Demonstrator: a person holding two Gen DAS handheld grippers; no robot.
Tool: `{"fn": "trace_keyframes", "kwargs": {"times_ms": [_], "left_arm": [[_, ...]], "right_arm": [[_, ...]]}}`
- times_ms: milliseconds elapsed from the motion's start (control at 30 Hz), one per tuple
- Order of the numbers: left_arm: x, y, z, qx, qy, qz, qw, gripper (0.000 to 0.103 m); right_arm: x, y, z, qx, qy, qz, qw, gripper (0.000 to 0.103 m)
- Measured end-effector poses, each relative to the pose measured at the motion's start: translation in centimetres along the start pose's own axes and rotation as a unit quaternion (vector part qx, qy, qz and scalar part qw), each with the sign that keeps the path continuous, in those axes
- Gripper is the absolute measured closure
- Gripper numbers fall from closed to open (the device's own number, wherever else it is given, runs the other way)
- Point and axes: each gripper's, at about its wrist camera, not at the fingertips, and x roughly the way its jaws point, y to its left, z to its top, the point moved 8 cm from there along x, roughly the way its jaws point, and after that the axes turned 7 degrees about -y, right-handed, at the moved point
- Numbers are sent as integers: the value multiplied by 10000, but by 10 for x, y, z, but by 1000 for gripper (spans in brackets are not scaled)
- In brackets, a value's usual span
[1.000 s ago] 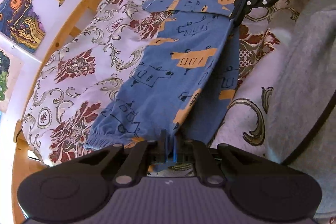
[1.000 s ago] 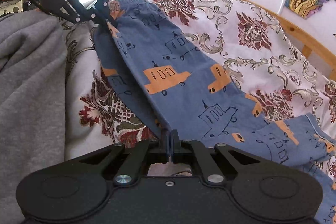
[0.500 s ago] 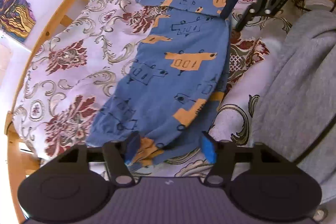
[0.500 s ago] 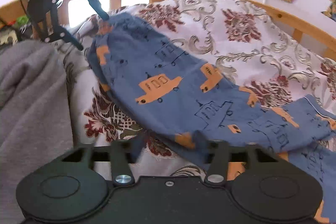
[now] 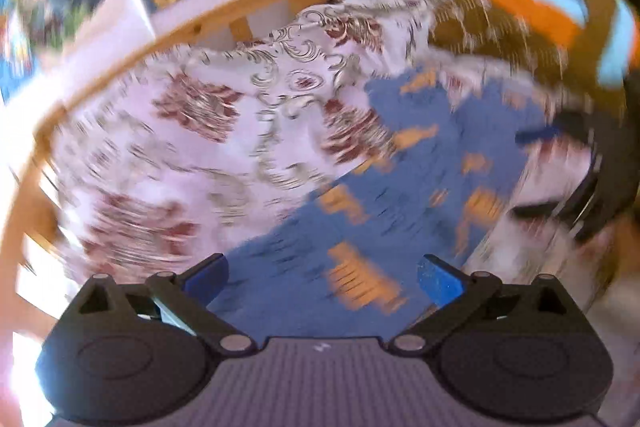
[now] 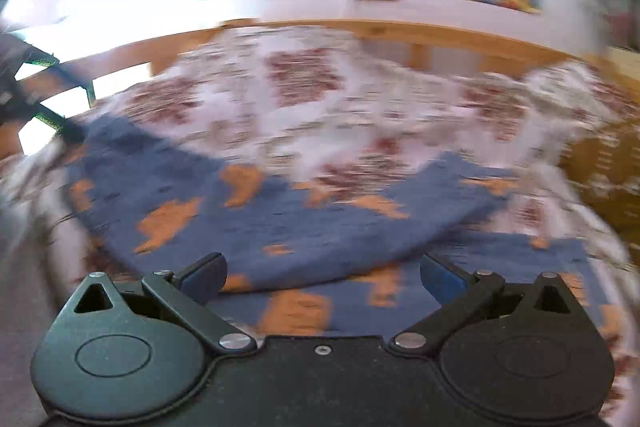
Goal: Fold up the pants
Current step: 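Open both grippers and release the folded pants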
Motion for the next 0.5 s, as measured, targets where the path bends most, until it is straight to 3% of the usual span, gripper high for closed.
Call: {"fn": "trace_keyframes", "kwargs": {"times_ms": [133, 267, 333, 433, 467, 500], "left_arm": [[50, -45, 11, -1075, 130, -564, 9925, 0], [104, -76, 7, -1938, 530, -521, 9782, 0], [124, -82, -2, -2745, 662, -288, 9589, 0], [141, -79, -19, -4060, 636, -70, 9116, 0], [144, -80, -22, -4271, 571, -135, 9023, 0], [147, -81, -25, -4335, 527, -227, 8993, 0]], "right_arm": [[-7, -65, 10, 557, 99, -581, 9967, 1], [0, -111, 17, 1144, 466, -436, 9914, 0], [12, -120, 18, 1508, 903, -55, 9844, 0], [32, -125, 28, 1800, 1345, 419, 9735, 0], [40, -123, 34, 1735, 1470, 471, 9727, 0], [49, -119, 39, 1672, 1658, 480, 9707, 0]]}}
